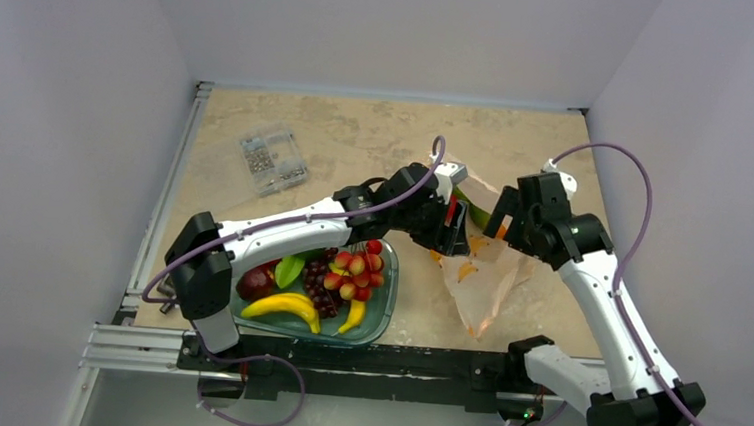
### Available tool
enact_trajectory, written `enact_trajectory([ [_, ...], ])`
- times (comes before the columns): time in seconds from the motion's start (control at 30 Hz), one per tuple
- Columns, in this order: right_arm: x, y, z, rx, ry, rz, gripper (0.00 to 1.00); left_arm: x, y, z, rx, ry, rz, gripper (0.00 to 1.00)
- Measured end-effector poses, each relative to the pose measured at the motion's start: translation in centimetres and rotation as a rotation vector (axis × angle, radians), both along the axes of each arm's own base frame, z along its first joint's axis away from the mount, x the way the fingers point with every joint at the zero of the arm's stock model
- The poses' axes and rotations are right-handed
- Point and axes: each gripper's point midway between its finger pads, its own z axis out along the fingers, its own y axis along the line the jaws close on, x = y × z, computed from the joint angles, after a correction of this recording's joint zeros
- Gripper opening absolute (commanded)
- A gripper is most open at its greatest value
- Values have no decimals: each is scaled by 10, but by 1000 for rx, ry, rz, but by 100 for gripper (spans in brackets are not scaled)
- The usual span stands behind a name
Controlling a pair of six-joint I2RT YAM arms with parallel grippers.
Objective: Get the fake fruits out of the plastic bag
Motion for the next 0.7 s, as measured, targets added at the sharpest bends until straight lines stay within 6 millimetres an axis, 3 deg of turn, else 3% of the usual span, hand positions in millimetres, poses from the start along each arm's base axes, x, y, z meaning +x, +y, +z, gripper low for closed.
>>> enact_trajectory([
  [0.07, -4, -2, -8, -14, 41, -2, 99, -2, 0, 0, -3, 6, -6, 67],
  [0.17, -11, -5, -18, -32, 76, -6, 99, -2, -1, 1, -5, 6, -9, 84],
  [0.23, -12, -8, -18, -50, 83, -12, 99, -1, -1, 2, -6, 4, -8, 89],
  [0.33, -8, -8, -10, -55, 74, -1, 99, 0, -1, 3, -6, 2, -2, 88],
  [0.43, -2, -2, -4, -37, 50, 35, 99, 1, -1, 2, 3, 1, 6, 78],
  [0.7, 6, 18, -13, -13, 85, 190, 99, 3, -6, 6, -17, -3, -3, 71],
])
